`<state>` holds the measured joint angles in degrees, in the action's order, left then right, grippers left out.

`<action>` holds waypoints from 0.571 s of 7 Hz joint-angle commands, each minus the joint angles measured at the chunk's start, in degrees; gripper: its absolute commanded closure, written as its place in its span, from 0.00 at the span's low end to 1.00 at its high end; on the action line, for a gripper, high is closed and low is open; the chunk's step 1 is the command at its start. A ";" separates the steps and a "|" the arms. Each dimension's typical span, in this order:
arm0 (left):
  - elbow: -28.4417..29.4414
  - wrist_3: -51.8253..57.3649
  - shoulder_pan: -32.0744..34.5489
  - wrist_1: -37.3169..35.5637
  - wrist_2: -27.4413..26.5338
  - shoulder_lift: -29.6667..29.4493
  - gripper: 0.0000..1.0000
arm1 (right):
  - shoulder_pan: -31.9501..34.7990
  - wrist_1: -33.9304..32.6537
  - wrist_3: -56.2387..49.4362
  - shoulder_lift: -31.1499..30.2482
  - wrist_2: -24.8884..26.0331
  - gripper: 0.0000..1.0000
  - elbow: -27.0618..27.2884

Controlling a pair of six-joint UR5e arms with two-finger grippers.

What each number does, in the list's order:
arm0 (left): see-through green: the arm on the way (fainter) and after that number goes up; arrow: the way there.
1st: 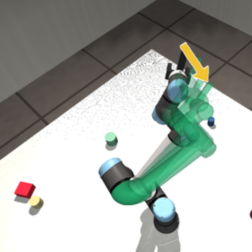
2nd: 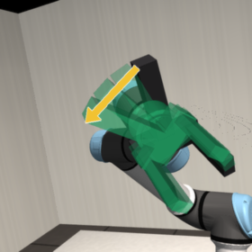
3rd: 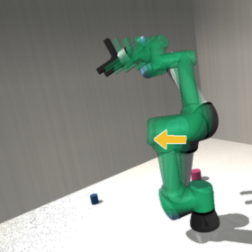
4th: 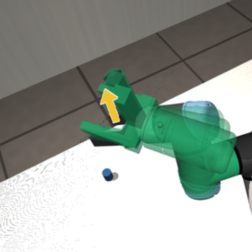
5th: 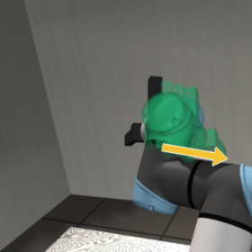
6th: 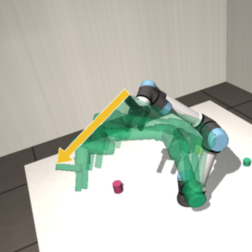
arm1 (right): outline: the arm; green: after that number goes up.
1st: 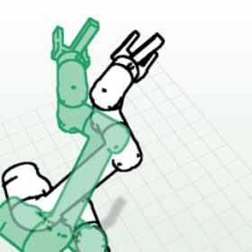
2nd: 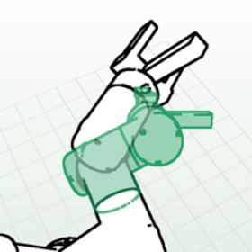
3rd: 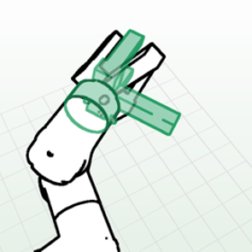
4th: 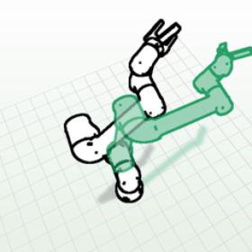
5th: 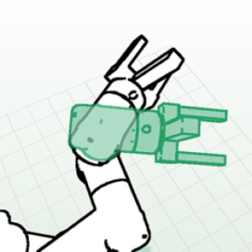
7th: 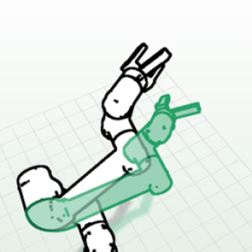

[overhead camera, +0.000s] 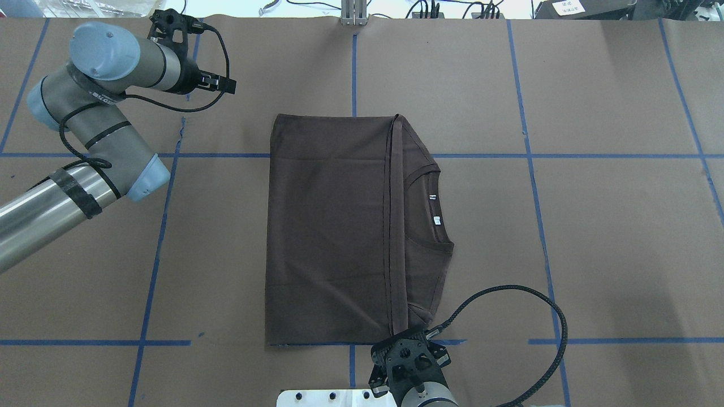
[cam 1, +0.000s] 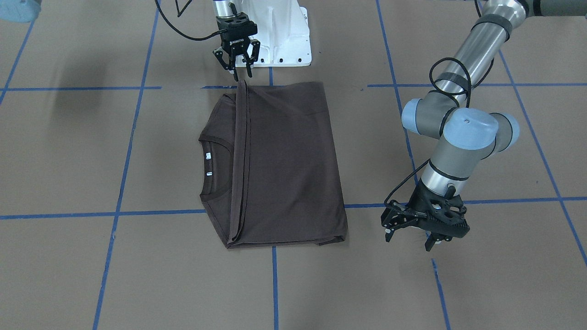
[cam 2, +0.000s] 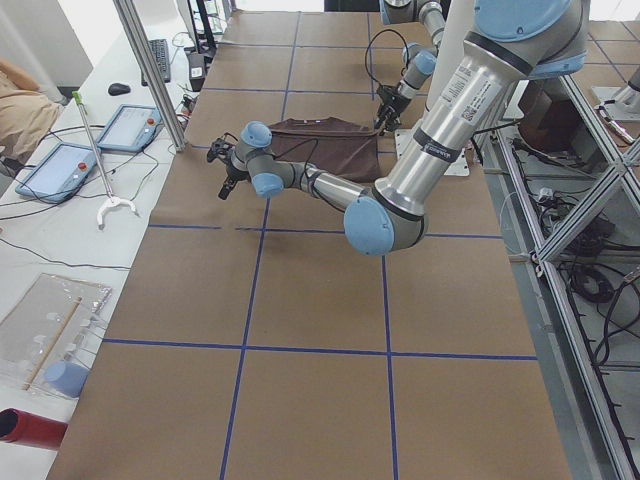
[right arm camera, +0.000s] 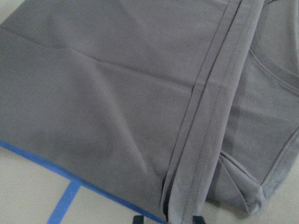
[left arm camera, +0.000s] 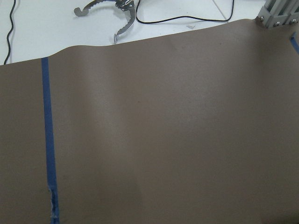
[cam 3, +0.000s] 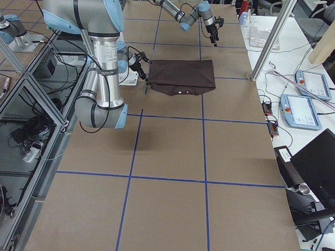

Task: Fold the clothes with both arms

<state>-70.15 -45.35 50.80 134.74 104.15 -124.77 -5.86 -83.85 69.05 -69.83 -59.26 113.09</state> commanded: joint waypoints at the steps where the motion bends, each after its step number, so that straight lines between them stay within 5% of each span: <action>1: 0.01 0.00 0.00 0.00 0.00 -0.04 0.00 | 0.15 0.00 -1.02 0.05 0.02 0.59 -0.33; 2: 0.01 0.00 -0.09 0.00 0.00 0.05 0.00 | 0.15 0.00 -0.94 0.14 0.20 0.67 -0.42; 4: -0.08 0.00 -0.09 0.09 0.00 0.31 0.00 | 0.85 0.00 -0.85 0.14 0.46 1.00 -0.33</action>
<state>-70.18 -45.35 50.73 134.79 104.15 -124.55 -5.40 -83.85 68.14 -69.71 -59.02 112.75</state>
